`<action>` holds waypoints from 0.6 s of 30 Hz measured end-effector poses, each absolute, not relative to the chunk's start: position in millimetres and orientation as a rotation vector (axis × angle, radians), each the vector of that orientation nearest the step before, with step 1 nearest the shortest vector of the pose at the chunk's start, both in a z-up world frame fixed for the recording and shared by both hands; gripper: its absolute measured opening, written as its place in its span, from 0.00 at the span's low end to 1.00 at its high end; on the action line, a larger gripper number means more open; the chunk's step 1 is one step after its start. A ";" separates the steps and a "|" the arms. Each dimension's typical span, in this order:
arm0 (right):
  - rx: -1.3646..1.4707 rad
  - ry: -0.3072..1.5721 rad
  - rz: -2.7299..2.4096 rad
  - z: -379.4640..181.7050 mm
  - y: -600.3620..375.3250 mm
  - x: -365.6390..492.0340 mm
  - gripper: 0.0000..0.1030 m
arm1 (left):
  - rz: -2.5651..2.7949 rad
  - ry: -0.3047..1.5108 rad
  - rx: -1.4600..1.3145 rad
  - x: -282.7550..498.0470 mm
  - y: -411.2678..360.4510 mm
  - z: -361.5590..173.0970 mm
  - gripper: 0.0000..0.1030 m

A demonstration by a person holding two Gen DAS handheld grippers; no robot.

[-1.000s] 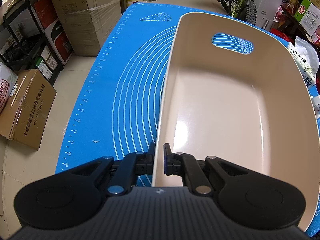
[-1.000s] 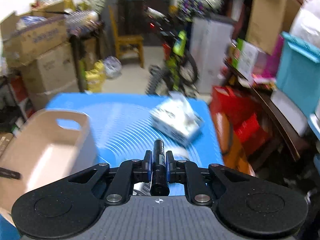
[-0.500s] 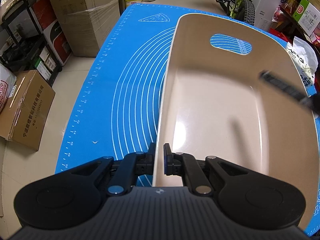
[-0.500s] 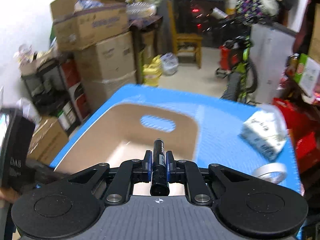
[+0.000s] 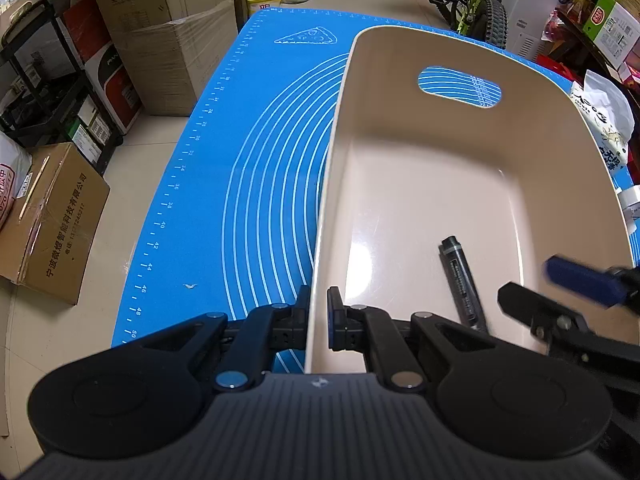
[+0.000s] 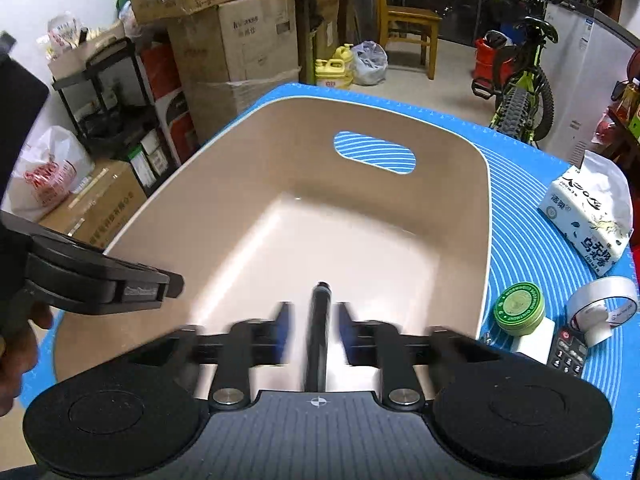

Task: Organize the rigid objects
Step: 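Lift the marker with the right tool and drop it into the bin, then move the right tool to the black remote and grasp it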

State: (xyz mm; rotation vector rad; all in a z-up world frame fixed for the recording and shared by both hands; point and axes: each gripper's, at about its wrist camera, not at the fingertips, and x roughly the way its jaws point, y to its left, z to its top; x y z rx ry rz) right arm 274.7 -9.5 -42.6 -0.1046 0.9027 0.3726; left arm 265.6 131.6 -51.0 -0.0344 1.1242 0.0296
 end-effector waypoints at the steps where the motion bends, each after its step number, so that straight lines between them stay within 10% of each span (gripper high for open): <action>1: -0.095 0.891 0.373 -40.7 -12.9 273.5 0.58 | 0.029 1.124 -0.036 265.7 131.9 -50.8 0.09; 18: -0.047 0.762 0.225 5.0 -120.4 261.1 0.80 | 0.035 1.125 -0.038 266.3 132.5 -50.5 0.09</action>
